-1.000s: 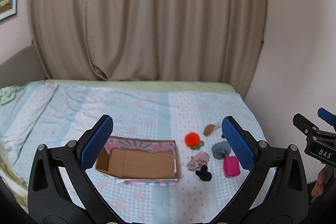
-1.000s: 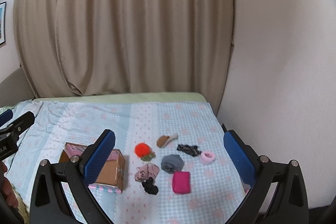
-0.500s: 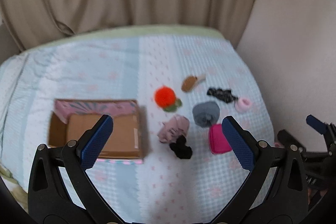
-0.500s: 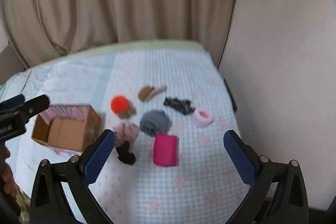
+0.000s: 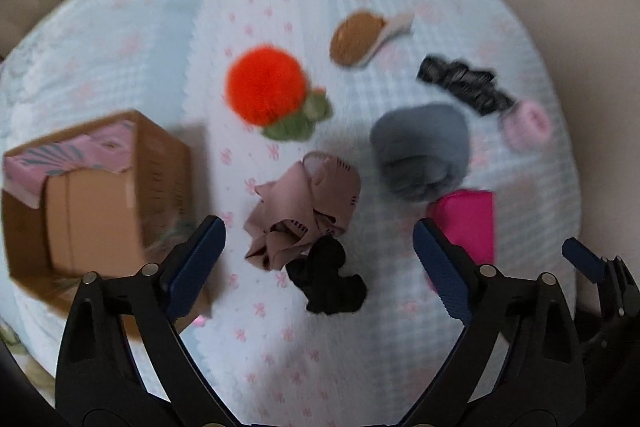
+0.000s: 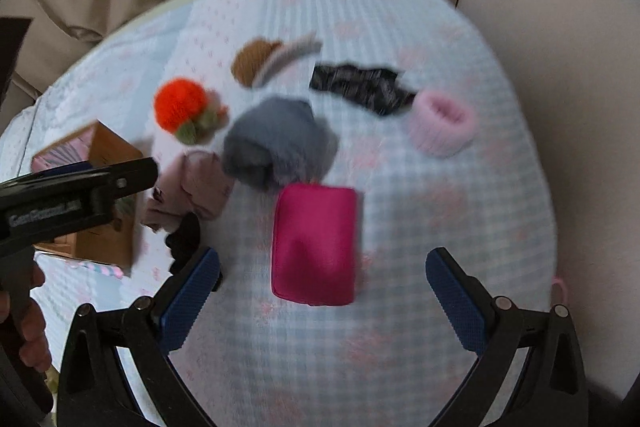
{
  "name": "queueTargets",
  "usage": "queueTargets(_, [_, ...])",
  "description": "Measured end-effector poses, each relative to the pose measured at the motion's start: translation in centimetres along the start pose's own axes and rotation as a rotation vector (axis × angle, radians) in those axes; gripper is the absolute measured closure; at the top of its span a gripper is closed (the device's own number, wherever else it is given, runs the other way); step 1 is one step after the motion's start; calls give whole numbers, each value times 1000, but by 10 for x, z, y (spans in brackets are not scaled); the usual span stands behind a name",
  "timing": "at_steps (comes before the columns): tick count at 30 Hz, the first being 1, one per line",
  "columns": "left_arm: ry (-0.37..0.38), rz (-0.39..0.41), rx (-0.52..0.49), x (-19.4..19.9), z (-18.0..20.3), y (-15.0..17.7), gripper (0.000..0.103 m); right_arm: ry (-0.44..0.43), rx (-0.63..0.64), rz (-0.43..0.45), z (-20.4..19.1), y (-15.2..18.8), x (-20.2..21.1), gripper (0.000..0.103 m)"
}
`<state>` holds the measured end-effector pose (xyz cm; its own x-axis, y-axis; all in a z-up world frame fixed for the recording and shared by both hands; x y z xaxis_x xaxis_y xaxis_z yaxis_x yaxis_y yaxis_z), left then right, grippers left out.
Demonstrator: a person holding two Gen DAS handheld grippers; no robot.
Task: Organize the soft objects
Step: 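Grasp the beige cloth with the left tool while the right tool grasps the magenta pouch, then carry the beige cloth and magenta pouch over the cardboard box with both tools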
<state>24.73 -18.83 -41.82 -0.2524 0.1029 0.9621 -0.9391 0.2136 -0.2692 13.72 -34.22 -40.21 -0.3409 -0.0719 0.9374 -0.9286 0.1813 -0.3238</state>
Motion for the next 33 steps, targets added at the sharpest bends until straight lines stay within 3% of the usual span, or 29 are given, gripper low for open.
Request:
queueTargets(4, [-13,-70,-4,-47,-5,2,12,3,-12,-61,-4,6,-37,0])
queueTargets(10, [3,-143,8,-88,-15,6,18,16,-22,-120,-6,8,-74,3])
queueTargets(15, [32,-190,11,-109,-16,15,35,21,-41,-155,-6,8,-91,10])
queueTargets(18, [30,-188,7,-111,-20,17,51,28,-35,-174,-8,9,-97,23])
queueTargets(20, [35,-182,14,-109,-25,17,64,71,-20,-189,-9,9,-99,37])
queueTargets(23, [53,-171,34,-106,-32,16,74,68,-34,-185,-9,9,-101,45])
queueTargets(28, [51,-127,23,-94,-35,12,77,60,-29,-165,-14,9,-91,53])
queueTargets(33, [49,-73,18,-68,-33,7,77,52,-47,-132,-10,4,-68,55])
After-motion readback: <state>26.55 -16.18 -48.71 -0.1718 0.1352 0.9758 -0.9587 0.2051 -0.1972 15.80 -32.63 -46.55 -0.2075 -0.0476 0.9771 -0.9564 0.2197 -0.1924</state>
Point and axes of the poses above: each gripper's, at about its wrist camera, not at the fingertips, and x roughly against the way its jaws point, z to its right, y to its underside, the point moved 6 cm from there along -x, roughly the way its jaws point, and after that the axes turned 4 degrees about -x, right-handed, at the moved point
